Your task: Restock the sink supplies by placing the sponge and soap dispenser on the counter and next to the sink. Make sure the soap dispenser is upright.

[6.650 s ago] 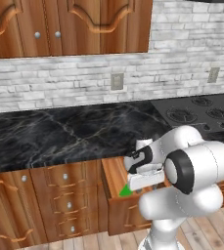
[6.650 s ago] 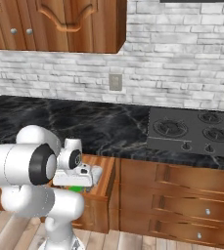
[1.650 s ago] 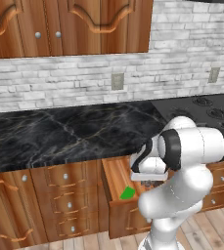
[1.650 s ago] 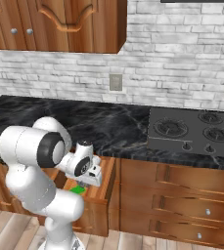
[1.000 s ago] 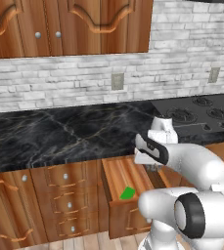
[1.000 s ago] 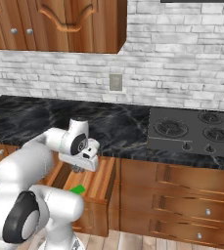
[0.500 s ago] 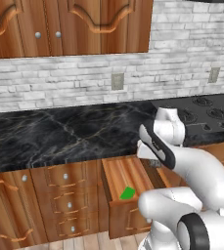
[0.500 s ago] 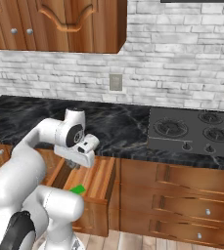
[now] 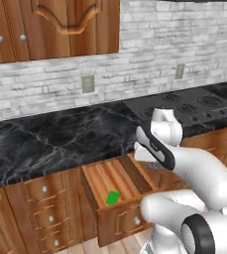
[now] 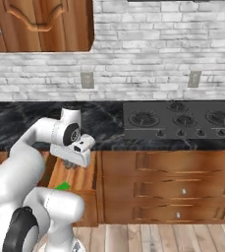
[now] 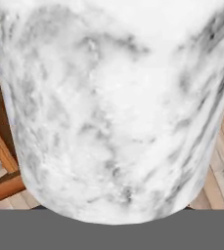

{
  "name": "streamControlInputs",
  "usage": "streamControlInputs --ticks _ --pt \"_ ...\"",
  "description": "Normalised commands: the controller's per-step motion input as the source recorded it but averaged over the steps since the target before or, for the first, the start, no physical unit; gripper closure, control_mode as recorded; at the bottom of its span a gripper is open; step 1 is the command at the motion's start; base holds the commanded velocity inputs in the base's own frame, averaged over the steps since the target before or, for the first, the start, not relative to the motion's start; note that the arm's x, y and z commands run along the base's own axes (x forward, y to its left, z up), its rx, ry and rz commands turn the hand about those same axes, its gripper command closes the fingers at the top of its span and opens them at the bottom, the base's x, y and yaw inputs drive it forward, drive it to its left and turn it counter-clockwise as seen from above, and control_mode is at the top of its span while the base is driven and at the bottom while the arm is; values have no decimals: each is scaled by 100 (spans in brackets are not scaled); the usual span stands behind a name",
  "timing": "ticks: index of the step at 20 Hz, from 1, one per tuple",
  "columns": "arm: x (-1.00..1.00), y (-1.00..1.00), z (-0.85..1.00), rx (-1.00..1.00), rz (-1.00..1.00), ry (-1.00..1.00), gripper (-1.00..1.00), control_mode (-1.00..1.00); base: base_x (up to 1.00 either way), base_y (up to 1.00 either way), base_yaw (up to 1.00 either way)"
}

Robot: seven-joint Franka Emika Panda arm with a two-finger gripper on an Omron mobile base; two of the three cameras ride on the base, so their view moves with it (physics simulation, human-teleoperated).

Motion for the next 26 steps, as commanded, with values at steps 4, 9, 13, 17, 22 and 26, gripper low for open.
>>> streamControlInputs --ticks 4,9,13,17,22,26 --pt "0 0 0 0 0 0 100 100 -32 5 -79" --pt "0 0 0 0 0 0 100 100 -7 0 -74" --pt "0 0 0 0 0 0 100 100 -1 4 -75" --pt "0 0 0 0 0 0 100 100 0 2 -76" --pt "0 0 0 0 0 0 100 100 10 0 -71" --pt "0 0 0 0 0 0 100 100 18 0 -68"
